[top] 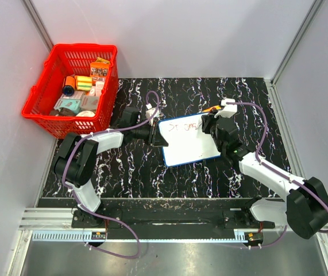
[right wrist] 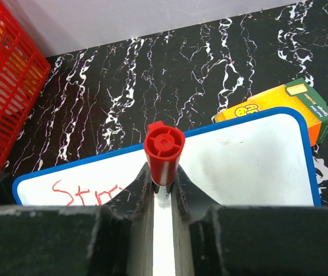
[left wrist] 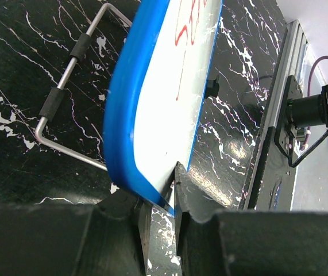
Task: Write a sentence on the whiteboard
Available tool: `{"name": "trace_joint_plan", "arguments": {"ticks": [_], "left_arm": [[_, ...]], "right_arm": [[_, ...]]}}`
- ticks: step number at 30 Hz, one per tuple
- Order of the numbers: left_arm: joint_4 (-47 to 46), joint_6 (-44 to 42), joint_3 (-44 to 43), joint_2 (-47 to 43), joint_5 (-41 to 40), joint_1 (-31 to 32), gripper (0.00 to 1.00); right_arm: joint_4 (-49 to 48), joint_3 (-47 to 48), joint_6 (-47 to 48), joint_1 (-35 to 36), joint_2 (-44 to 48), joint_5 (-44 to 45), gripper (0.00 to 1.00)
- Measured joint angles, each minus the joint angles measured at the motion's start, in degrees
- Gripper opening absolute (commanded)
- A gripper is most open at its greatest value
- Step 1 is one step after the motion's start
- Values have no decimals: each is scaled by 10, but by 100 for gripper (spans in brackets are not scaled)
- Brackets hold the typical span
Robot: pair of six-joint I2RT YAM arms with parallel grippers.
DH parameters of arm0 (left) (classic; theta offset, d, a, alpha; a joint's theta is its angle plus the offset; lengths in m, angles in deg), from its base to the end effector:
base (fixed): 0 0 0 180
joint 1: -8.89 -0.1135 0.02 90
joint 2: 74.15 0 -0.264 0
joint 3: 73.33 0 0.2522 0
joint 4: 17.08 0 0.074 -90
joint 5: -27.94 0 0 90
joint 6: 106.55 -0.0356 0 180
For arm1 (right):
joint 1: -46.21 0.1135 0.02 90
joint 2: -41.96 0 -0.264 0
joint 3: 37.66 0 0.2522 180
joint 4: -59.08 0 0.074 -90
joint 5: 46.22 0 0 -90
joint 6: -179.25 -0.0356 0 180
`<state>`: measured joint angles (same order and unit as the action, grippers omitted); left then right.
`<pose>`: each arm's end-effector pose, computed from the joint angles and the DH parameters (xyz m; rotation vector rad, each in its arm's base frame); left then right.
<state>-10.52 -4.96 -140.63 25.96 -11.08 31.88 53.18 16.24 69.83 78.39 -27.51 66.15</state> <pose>0.3140 -0.1633 0.1756 0.7181 2.1577 -1.3217 0.2406 0.1354 0.2751 0.0938 1.7351 0.3245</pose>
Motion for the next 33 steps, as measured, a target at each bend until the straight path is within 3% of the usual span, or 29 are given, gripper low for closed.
{"name": "trace_joint_plan", "arguments": {"ticks": [22,33], "left_arm": [[0,0,0,0,0,0,0],[1,-4,-1,0,0,1,0]], "right_arm": [[2,-6,-25,0,2,-41,0],[-28,-14,-13,-4,82,-38,0]]}}
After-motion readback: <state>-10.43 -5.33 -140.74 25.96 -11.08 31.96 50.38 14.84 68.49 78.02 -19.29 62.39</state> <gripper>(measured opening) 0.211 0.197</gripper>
